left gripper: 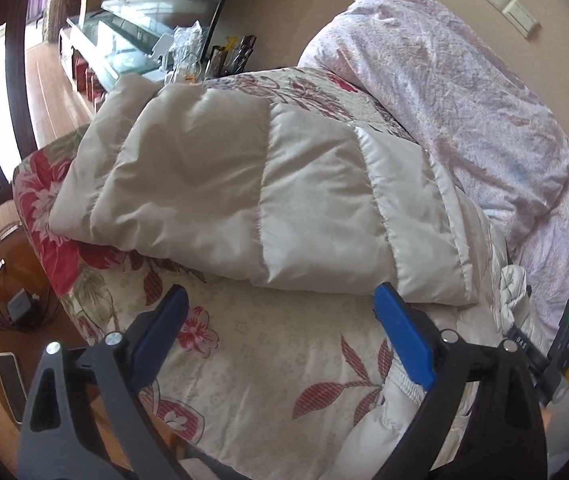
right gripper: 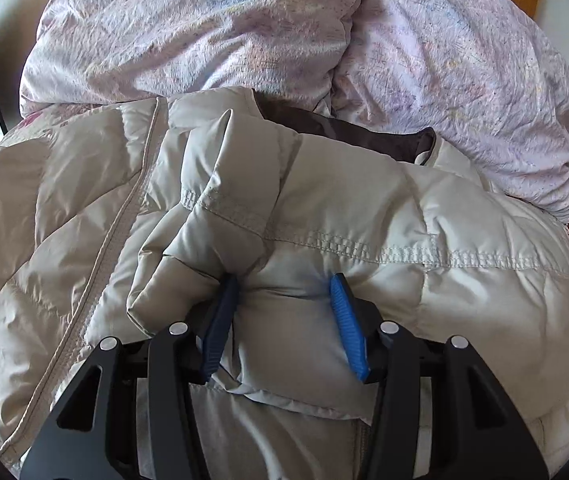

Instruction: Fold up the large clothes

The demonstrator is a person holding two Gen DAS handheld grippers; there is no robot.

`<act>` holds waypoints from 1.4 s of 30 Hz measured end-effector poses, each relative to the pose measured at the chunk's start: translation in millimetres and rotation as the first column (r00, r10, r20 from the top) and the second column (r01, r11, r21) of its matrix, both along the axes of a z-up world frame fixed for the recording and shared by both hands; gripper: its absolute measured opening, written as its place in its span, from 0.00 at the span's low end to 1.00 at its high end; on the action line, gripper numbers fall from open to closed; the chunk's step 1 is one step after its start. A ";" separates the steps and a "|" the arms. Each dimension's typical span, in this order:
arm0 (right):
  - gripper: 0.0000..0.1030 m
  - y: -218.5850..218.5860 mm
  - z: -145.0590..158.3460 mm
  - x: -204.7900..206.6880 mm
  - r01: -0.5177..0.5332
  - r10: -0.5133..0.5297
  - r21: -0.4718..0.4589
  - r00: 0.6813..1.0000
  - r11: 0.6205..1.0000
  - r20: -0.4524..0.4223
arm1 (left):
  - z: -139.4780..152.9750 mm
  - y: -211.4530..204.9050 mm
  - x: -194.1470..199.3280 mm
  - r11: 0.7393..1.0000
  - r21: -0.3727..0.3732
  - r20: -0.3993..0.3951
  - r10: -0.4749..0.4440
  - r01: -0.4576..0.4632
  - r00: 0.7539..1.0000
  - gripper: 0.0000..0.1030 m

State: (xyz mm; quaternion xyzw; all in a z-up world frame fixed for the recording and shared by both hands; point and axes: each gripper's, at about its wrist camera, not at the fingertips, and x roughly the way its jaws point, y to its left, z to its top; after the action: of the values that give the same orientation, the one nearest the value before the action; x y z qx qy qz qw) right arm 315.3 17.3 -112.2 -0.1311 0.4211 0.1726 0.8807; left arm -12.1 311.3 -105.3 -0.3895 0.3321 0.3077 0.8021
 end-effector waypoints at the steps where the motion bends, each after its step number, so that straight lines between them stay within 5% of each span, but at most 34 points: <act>1: 0.50 -1.1 0.0 0.3 0.000 0.000 0.008 1.000 1.000 -0.001 | -4.3 5.9 -2.8 0.999 -0.043 0.014 0.023 -0.022 1.000 0.85; 6: 0.50 -4.1 0.0 1.5 0.001 -0.001 0.037 1.000 0.999 -0.001 | -8.4 26.9 -19.6 0.983 -0.132 0.088 0.143 -0.130 0.986 0.82; 13: 0.50 -9.4 -1.0 3.0 0.001 0.000 0.079 1.000 0.997 -0.010 | -13.4 61.9 -40.5 0.945 -0.188 0.107 0.289 -0.266 0.951 0.53; 19: 0.50 -8.8 -1.1 2.4 0.000 0.001 0.071 1.000 0.997 -0.004 | -10.6 75.5 -39.3 0.946 -0.134 0.067 0.307 -0.296 0.949 0.21; 26: 0.50 1.5 -1.1 -2.9 -0.006 0.007 -0.012 0.999 1.000 0.041 | 78.0 47.5 2.4 0.976 0.136 0.094 0.160 -0.172 0.983 0.12; 31: 0.50 4.2 -0.9 -4.0 -0.014 0.016 -0.035 0.999 0.999 0.047 | 153.8 -13.6 65.3 0.948 0.319 0.137 -0.068 0.021 0.988 0.12; 36: 0.51 -35.1 15.3 0.1 0.028 -0.014 0.152 0.996 0.988 -0.088 | 194.4 -104.0 137.4 0.863 0.423 0.133 -0.362 0.278 0.923 0.12; 42: 0.62 -125.8 53.4 -4.8 0.206 -0.208 0.189 0.978 0.960 -0.005 | 183.7 -210.0 204.4 0.731 0.428 0.118 -0.628 0.531 0.770 0.12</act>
State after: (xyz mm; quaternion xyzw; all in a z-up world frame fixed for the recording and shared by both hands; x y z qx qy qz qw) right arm 310.5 -108.6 -58.9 -0.0038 0.4080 0.1176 0.9054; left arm 192.3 101.3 78.5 -0.1428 0.2673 0.0441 0.9520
